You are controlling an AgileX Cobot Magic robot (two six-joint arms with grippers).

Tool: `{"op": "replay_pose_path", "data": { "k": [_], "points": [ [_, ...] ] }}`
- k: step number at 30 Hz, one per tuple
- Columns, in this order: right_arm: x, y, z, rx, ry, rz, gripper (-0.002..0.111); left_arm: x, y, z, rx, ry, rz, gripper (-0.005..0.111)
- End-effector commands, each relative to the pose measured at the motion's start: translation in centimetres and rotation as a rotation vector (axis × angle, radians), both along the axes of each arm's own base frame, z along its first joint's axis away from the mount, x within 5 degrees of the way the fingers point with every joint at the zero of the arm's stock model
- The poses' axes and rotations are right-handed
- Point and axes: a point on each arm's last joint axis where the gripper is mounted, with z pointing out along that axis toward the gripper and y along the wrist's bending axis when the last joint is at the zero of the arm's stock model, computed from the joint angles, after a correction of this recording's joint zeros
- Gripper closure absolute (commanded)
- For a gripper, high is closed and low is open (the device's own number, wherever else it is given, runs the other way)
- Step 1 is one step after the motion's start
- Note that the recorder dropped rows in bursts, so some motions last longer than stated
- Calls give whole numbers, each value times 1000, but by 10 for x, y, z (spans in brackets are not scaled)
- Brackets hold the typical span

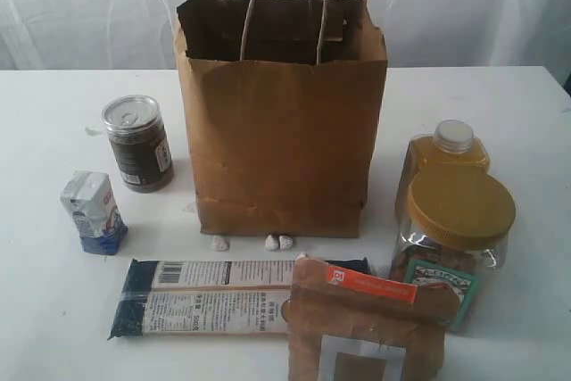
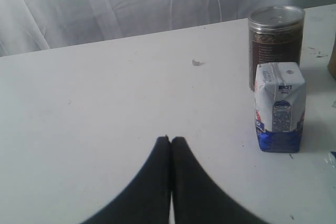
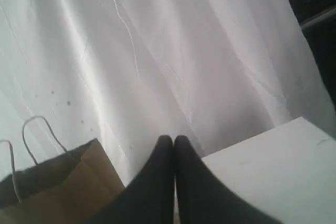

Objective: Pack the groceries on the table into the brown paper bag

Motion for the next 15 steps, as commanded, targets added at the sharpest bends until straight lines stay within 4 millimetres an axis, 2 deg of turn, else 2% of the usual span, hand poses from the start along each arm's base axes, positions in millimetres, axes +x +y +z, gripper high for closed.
{"op": "replay_pose_path", "data": {
  "k": [1,5,11,13,15],
  "points": [
    [-8,8,28,-239,210,64,108,0,0,-1,-9,-4,2,107],
    [3,23,44,-400,439,289,108,0,0,-1,-9,-4,2,107],
    [36,31,55,-412,658,455,107,0,0,-1,-9,-4,2,107],
    [47,33,53,-445,711,502,100,0,0,-1,-9,-4,2,107],
    [58,35,50,-478,748,543,84,0,0,-1,-9,-4,2,107]
  ]
}}
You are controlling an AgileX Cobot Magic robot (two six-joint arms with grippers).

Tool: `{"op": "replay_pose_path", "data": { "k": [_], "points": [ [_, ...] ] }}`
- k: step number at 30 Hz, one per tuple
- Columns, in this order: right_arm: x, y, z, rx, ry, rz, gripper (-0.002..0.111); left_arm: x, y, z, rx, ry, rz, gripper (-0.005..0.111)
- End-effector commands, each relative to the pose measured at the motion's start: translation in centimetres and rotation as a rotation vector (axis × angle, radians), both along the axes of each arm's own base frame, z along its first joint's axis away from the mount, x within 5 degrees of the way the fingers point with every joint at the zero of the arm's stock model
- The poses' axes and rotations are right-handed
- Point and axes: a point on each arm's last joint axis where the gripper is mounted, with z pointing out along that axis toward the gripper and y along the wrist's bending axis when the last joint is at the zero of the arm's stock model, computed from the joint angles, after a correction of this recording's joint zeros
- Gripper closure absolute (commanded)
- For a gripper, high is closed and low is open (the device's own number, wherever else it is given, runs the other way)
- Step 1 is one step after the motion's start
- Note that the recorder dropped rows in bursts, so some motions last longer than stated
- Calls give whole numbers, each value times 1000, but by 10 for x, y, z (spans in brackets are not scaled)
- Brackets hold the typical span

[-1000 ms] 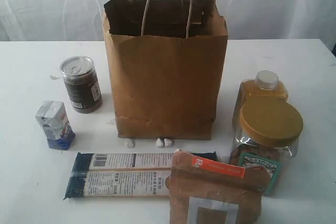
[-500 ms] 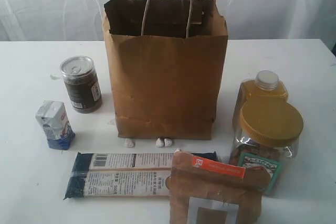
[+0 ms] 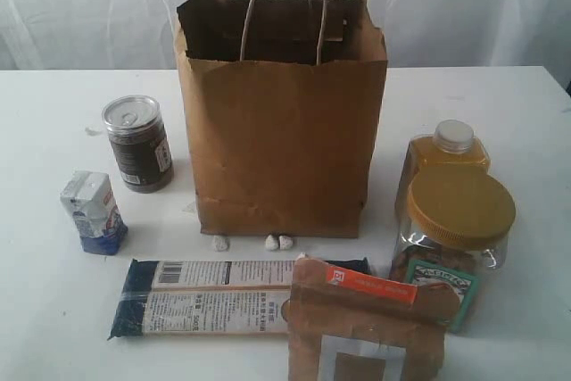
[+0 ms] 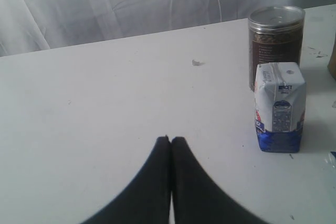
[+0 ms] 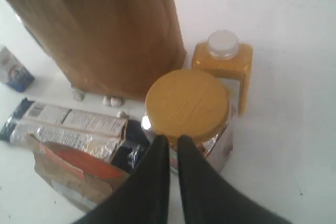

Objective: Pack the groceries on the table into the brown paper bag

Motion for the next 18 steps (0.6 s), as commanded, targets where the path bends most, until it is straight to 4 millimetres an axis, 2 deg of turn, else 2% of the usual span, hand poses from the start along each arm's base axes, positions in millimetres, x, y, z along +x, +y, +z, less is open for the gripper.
{"op": "replay_pose_path", "data": {
  "k": [1,5,7,18],
  "points": [
    [23,5,-5,-76,93,105,75,0,0,-1,-9,-4,2,107],
    [42,6,-10,-112,99,124,29,0,0,-1,-9,-4,2,107],
    [50,6,-11,-109,97,115,16,0,0,-1,-9,-4,2,107],
    [74,10,-34,-126,290,169,15,0,0,-1,-9,-4,2,107]
  ]
}}
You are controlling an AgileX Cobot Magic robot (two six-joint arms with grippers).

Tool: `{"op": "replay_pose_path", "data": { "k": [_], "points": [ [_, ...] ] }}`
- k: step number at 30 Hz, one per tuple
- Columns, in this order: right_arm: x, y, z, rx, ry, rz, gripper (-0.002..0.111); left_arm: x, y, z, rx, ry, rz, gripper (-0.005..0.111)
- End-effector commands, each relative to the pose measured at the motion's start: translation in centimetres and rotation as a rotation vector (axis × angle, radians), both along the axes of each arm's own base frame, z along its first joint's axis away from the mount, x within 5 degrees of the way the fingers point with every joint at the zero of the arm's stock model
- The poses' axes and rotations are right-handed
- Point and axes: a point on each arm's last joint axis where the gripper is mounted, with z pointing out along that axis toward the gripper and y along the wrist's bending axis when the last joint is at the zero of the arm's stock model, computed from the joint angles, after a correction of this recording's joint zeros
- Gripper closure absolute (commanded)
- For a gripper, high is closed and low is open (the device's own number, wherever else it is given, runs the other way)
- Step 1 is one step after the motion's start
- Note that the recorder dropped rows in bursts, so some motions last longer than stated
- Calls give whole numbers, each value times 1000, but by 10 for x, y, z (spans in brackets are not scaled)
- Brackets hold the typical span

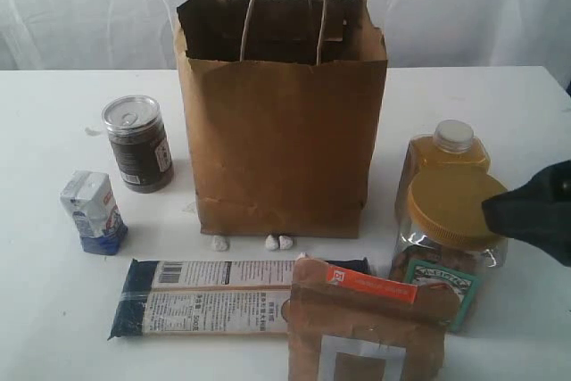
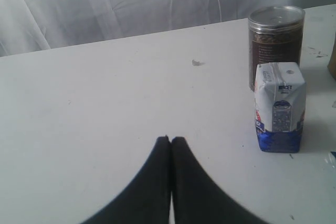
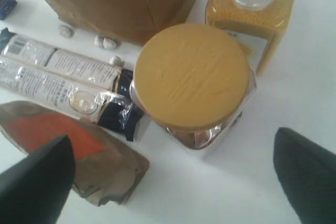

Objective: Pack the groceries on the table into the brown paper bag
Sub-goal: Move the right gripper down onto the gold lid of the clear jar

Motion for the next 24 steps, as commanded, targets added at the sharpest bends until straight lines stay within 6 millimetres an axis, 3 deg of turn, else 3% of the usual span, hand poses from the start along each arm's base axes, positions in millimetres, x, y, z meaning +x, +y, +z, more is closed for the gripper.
{"op": "replay_pose_path", "data": {
  "k": [1,7,14,20,24],
  "points": [
    [7,1,-8,-27,74,43,16,0,0,-1,-9,-4,2,107],
    [10,4,-8,-34,98,66,17,0,0,-1,-9,-4,2,107],
    [7,7,12,-78,77,121,18,0,0,-1,-9,-4,2,107],
    [7,10,11,-98,72,164,18,0,0,-1,-9,-4,2,107],
    [7,9,16,-222,56,114,18,0,0,-1,-9,-4,2,107]
  ]
}}
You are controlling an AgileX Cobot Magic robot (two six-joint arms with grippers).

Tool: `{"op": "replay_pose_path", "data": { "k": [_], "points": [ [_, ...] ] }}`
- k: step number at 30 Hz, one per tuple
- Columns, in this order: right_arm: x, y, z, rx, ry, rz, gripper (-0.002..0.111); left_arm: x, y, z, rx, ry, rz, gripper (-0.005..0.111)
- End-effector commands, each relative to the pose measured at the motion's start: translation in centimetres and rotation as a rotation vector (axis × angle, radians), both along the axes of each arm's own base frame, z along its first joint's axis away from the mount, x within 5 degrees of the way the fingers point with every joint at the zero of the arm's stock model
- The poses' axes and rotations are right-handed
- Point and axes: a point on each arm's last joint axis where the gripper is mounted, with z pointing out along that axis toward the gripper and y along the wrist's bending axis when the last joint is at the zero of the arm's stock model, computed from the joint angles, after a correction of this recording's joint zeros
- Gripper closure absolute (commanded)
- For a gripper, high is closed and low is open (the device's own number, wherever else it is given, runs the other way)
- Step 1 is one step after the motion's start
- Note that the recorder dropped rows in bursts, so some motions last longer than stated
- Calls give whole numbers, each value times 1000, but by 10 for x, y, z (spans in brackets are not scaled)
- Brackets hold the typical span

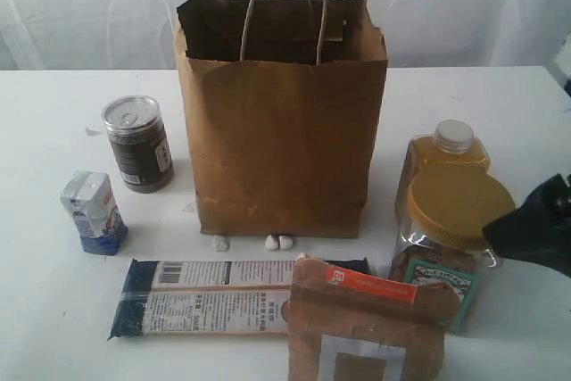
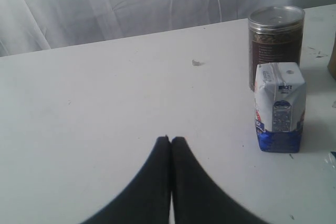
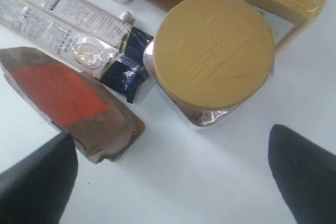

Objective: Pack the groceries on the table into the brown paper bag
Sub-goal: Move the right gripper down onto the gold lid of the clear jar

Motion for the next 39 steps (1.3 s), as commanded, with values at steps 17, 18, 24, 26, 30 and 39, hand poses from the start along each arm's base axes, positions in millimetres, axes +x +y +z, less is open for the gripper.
{"op": "replay_pose_path", "data": {
  "k": [17,18,24,26,30,39],
  "points": [
    [56,36,5,-68,94,-108,18,0,0,-1,-9,-4,2,107],
    [59,37,2,-79,105,-110,18,0,0,-1,-9,-4,2,107],
    [72,41,-10,-99,134,-128,10,0,0,-1,-9,-4,2,107],
    [75,42,-14,-104,153,-133,7,0,0,-1,-9,-4,2,107],
    [83,45,-24,-123,175,-133,4,0,0,-1,-9,-4,2,107],
    [101,49,-33,-143,140,-136,4,0,0,-1,-9,-4,2,107]
  ]
}}
